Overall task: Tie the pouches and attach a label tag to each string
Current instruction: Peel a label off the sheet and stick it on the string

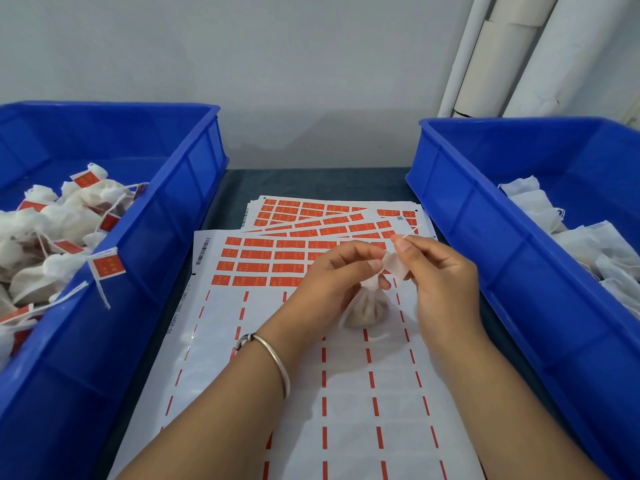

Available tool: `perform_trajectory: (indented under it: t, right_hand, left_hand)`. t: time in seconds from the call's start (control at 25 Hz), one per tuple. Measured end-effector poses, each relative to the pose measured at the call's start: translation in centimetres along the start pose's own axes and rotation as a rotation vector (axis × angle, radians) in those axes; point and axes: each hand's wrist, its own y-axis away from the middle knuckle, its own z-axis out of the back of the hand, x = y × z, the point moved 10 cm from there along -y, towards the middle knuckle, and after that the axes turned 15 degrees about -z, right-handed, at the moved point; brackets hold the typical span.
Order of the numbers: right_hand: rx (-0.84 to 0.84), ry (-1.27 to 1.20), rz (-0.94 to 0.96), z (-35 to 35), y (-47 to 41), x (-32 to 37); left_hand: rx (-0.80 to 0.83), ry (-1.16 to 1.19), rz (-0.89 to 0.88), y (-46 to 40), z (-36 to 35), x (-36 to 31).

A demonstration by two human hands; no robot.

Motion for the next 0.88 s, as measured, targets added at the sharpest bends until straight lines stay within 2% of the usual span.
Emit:
perform_trajectory:
  t: [0.28,0.68,0.88]
  right_hand:
    - [0.035,-0.112,-0.121,-0.1,-0.6,-1.4]
    - [0.06,-0.169,-0.174,-0.4,-0.7,-1.9]
    - [0.158,-0.116,-0.185,-1.6,-0.9,-2.3]
  left_hand:
    - [-0.025,-0.083,-0.033,0.0,0.3,-0.5]
    - [-0.089,-0.286,-0.076,-0.2,1.0,-0.9]
    - [-0.187,-0.298,-0.067,-0.2,2.2,-0.7]
